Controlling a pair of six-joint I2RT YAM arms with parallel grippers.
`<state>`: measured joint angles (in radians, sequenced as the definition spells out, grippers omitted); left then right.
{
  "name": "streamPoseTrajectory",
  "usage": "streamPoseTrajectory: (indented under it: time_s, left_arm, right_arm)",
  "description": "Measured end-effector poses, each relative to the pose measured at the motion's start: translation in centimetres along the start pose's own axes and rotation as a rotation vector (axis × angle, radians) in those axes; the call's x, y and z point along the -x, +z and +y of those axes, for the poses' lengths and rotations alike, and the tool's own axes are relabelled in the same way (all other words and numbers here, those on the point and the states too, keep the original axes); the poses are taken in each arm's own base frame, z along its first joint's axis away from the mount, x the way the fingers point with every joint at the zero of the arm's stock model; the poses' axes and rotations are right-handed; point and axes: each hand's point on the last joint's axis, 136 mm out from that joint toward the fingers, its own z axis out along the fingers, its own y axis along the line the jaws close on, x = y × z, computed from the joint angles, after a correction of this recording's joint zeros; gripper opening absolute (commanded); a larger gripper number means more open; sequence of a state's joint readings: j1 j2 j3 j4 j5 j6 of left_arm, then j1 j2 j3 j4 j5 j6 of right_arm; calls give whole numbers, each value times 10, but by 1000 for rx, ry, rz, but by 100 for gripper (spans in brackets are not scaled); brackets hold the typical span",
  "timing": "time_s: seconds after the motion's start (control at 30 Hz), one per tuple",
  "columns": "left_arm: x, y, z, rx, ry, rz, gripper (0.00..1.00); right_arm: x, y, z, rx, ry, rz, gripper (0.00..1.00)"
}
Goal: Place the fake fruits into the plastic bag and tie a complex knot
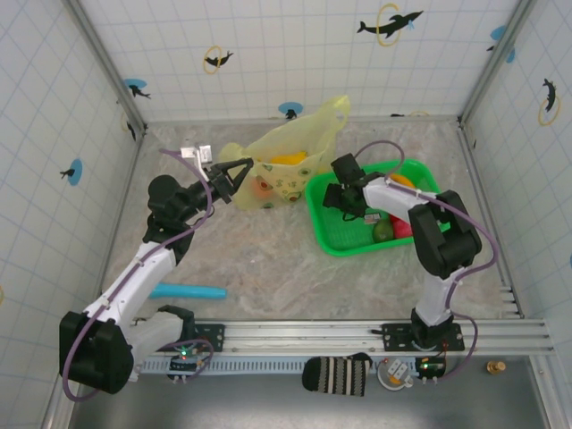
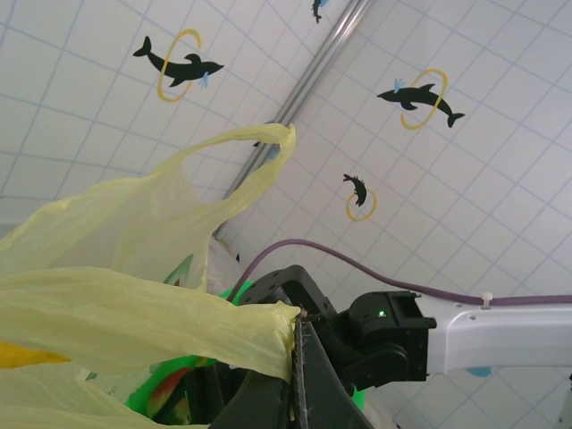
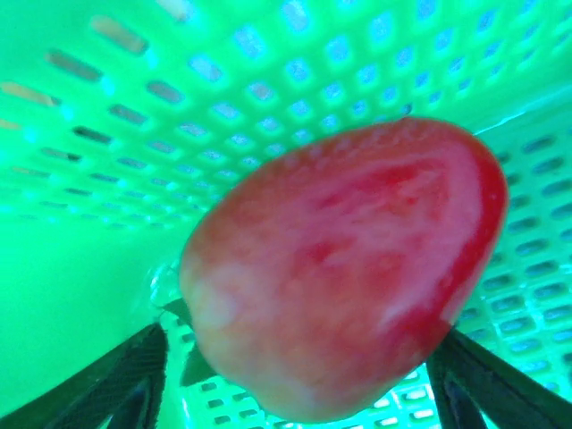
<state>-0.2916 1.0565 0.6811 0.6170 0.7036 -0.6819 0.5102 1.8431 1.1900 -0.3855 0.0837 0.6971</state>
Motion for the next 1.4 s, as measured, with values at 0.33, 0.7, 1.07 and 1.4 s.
streamPoseTrajectory:
  time_s: [0.33,0.7,1.07,1.4]
  left_arm:
    - [0,0,0,-1,1,-1,0]
    - [0,0,0,-2,1,-1,0]
    - [0,0,-1,-3,1,1,0]
    - [0,0,-1,-4,2,0,0]
  right_arm:
    - [16,-13,-10,35,110,-41,79]
    - [18,-1,-23,-6,201,-40,77]
    - [13,11,-29,-27,186,-17,65]
    - [24,-18,-22,18,80,-65,56]
